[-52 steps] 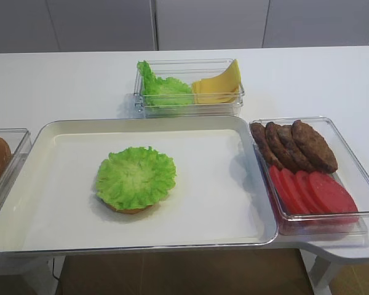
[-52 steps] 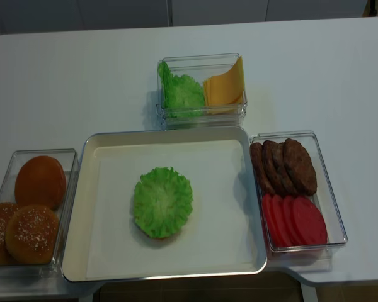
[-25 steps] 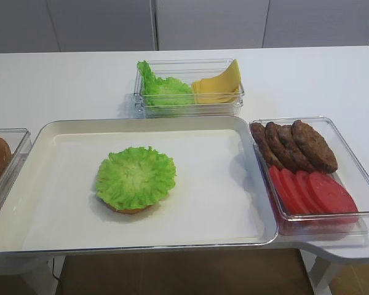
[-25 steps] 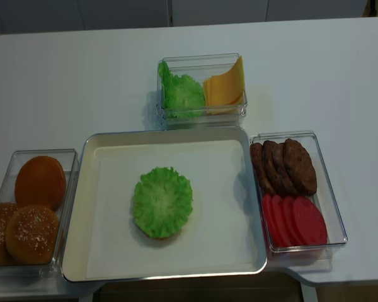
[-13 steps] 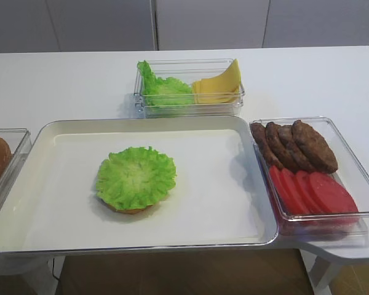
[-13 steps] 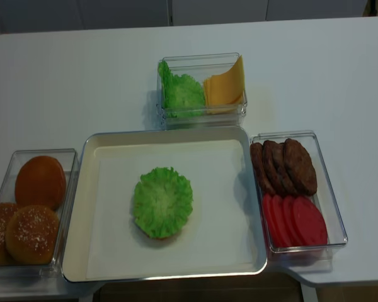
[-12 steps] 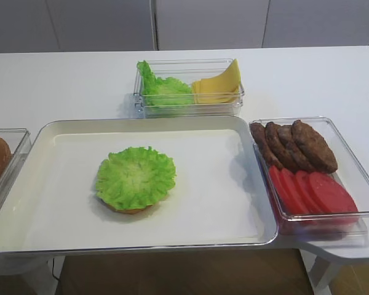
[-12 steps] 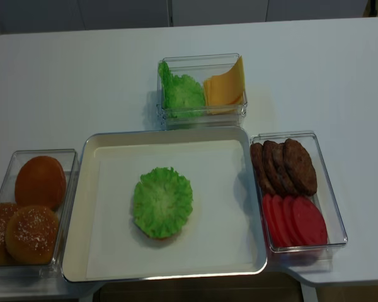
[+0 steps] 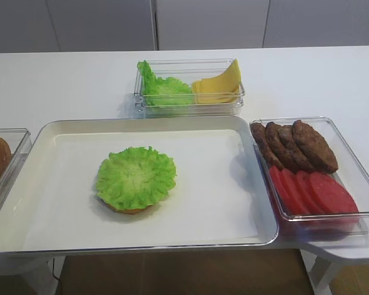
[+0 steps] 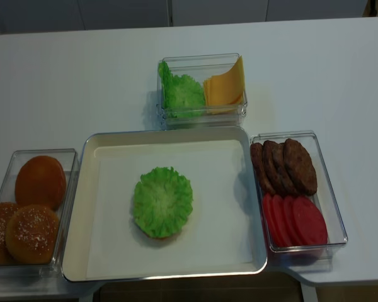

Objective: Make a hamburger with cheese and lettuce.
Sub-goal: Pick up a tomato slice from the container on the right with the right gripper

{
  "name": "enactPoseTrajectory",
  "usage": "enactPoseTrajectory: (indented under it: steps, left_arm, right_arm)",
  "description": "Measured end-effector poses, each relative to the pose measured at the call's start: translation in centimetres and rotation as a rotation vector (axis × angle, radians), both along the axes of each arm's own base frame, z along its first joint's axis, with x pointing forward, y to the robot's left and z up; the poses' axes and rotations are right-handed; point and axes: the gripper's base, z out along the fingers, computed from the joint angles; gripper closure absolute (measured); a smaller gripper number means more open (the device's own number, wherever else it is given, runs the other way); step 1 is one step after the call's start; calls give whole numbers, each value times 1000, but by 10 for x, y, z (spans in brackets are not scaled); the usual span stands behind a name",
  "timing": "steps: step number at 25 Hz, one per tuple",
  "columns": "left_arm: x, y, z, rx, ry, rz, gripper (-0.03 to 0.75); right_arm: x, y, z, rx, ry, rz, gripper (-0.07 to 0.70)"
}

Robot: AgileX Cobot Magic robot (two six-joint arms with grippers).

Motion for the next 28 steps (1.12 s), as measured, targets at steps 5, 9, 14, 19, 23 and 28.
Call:
enactPoseTrajectory:
  steps: [5, 9, 14, 19, 23, 28]
  left_arm:
    - [0, 0, 0, 0, 0, 0, 353]
    - [0, 0, 0, 0, 0, 0, 353]
    - [0, 0, 0, 0, 0, 0, 353]
    - [0, 0, 0, 0, 0, 0, 353]
    - [0, 0, 0, 0, 0, 0, 353]
    - [0, 0, 0, 0, 0, 0, 353]
  right_arm:
    - [18, -1, 19, 22, 34, -13, 225]
    - [41, 0, 25, 43, 106, 5, 225]
    - [75, 2, 29, 51, 221, 27, 225]
    - [97, 3, 28, 88, 295, 10, 233]
    - [113, 8, 24, 101, 353, 22, 260]
    - [137, 25, 17, 95, 448, 81, 265]
